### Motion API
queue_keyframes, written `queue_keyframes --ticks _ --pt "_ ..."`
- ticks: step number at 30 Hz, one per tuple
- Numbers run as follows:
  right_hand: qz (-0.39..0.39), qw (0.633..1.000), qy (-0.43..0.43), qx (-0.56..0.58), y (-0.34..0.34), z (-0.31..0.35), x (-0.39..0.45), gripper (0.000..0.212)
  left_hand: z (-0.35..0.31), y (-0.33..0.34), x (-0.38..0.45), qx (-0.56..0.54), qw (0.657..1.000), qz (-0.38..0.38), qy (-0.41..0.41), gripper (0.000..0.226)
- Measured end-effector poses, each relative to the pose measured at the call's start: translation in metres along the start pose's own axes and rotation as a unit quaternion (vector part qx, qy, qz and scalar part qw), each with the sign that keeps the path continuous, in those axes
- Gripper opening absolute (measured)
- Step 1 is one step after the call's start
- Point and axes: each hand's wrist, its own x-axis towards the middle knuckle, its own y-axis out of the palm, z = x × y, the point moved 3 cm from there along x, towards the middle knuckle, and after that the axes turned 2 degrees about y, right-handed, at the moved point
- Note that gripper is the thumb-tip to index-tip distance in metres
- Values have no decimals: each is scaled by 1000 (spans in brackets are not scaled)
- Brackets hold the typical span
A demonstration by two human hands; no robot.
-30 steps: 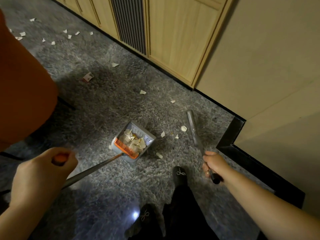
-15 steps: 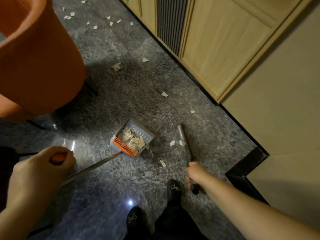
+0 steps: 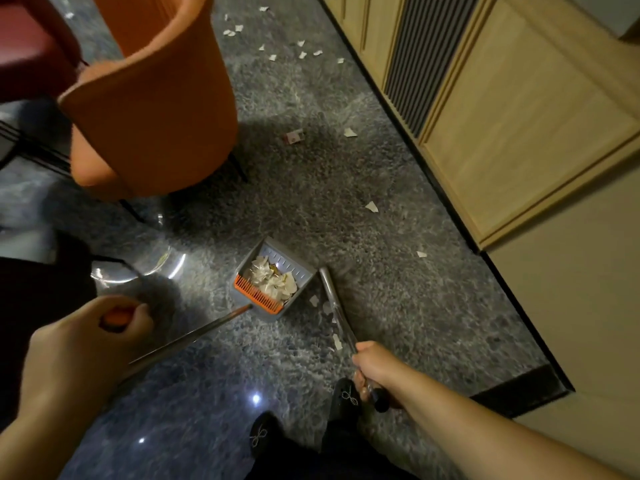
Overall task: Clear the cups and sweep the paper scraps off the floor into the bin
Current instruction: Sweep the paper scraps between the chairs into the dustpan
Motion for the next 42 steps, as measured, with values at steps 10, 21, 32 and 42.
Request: queue_keyframes --ticks 10,21,32,42 --pt "24 998 44 45 11 18 -18 41 -3 -41 -29 121 990 61 39 26" --pt "16 999 42 22 43 11 -29 38 -20 -4 -24 207 958 160 119 9" --pt "37 998 18 -50 100 -7 -56 28 -32 34 -17 211 945 200 152 19" --pt "89 996 22 0 137 -26 -80 23 -21 28 -34 198 948 189 161 21"
